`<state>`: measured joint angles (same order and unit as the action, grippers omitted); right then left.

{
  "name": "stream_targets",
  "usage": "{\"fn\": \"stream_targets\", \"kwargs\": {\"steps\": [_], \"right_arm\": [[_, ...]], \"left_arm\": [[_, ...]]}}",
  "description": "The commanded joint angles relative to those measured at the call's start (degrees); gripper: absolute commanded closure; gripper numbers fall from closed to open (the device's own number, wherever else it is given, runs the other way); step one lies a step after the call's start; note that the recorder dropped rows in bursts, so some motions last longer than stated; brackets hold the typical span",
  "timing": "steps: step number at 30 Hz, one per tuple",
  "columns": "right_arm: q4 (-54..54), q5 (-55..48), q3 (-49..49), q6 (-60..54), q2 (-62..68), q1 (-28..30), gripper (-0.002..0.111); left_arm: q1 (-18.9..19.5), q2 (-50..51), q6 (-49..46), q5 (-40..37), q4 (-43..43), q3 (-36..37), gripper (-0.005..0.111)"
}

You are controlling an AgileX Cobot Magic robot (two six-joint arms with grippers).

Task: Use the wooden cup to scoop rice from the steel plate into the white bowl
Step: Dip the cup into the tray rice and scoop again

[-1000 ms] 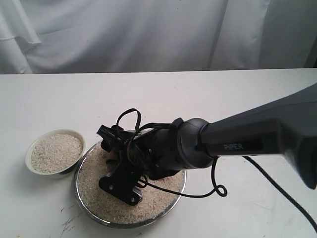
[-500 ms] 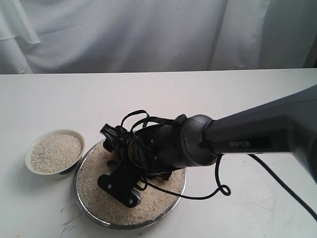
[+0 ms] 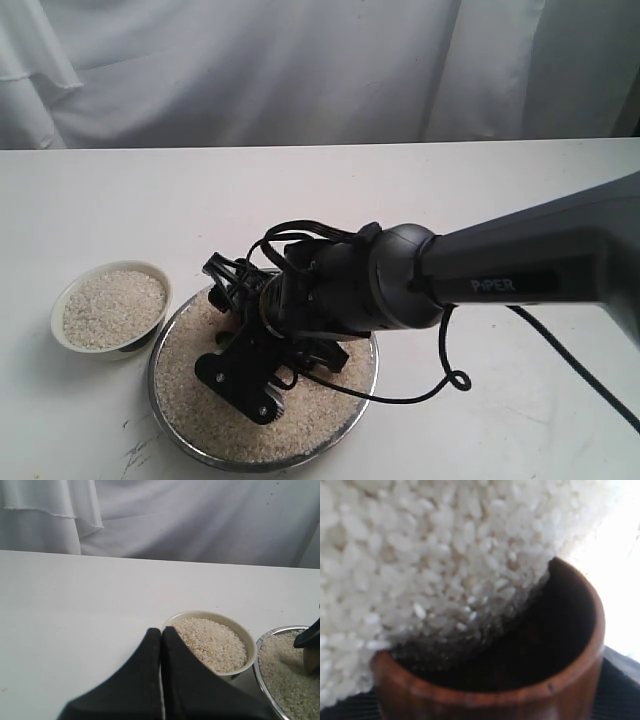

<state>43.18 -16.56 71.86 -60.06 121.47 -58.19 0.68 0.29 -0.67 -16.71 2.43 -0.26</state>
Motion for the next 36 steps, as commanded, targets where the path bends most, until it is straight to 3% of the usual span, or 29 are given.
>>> {"fn": "stream_targets", "kwargs": {"steps": [1, 5, 11, 36], "right_arm": [[-3.81, -4.31, 0.2, -0.56, 1.19, 0.04, 0.108], [-5.91, -7.13, 2.93, -1.29, 1.19, 0.04, 0.108], [-15.3, -10.79, 5.32, -11.05, 1.19, 0.04, 0.108], [-20.82, -12.32, 9.28, -14.24, 0.69, 2.54, 0.108]], "left_arm": [[-0.09, -0.29, 0.18, 0.36, 0.04, 0.26, 0.107], [-0.09, -0.29, 0.18, 0.36, 0.04, 0.26, 0.107], [-0.09, -0.29, 0.18, 0.36, 0.04, 0.26, 0.107], [-0.09, -0.29, 0.18, 0.36, 0.04, 0.26, 0.107]]}}
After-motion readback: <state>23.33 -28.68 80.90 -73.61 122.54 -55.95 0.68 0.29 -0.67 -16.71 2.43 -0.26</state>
